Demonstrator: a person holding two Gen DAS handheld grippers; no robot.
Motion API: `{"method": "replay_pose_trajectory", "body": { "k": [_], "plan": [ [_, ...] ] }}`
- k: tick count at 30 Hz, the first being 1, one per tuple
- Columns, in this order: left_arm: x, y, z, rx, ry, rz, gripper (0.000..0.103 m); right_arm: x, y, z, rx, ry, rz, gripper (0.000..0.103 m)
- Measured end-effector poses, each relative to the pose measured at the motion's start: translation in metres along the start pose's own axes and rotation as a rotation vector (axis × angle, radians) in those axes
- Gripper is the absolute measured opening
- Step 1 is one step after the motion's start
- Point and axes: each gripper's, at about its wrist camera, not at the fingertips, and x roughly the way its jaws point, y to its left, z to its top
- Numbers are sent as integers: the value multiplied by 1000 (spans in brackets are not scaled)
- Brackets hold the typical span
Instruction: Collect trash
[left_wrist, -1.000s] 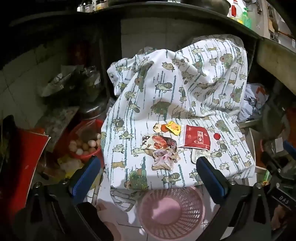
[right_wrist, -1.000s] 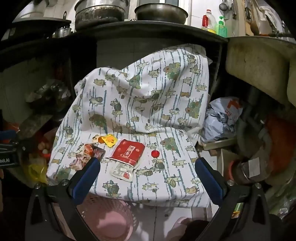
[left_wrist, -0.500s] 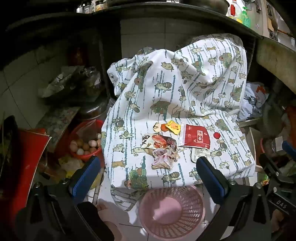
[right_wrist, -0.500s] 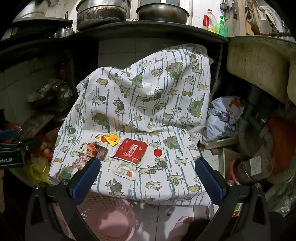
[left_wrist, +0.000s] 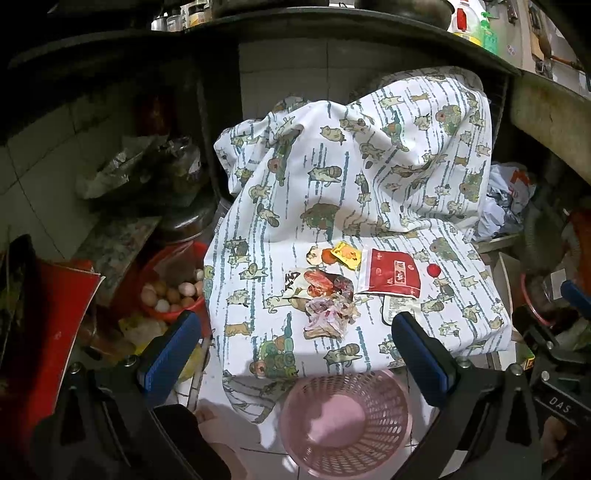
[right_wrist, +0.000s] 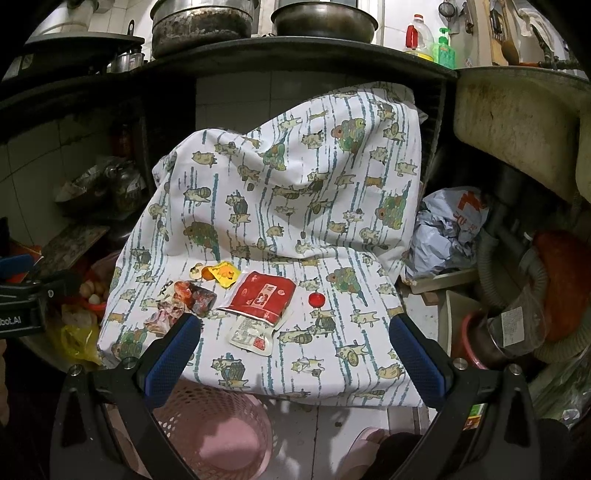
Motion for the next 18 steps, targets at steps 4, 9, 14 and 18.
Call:
{"method": "replay_pose_trajectory", "body": {
  "k": [4, 9, 14, 18],
  "plan": [
    [0, -1, 1, 1, 1, -1, 102, 2, -1, 0, 9, 7, 5, 103],
    [0, -2, 1, 5, -3, 8, 103, 1, -2, 0, 6, 8, 9, 103],
    [-4, -5, 3, 16, -14, 18, 103, 2, -2, 0, 0, 9, 1, 103],
    [-4, -4, 3, 16, -14, 17, 102, 3, -4, 2, 11, 15, 6, 103]
  ]
}}
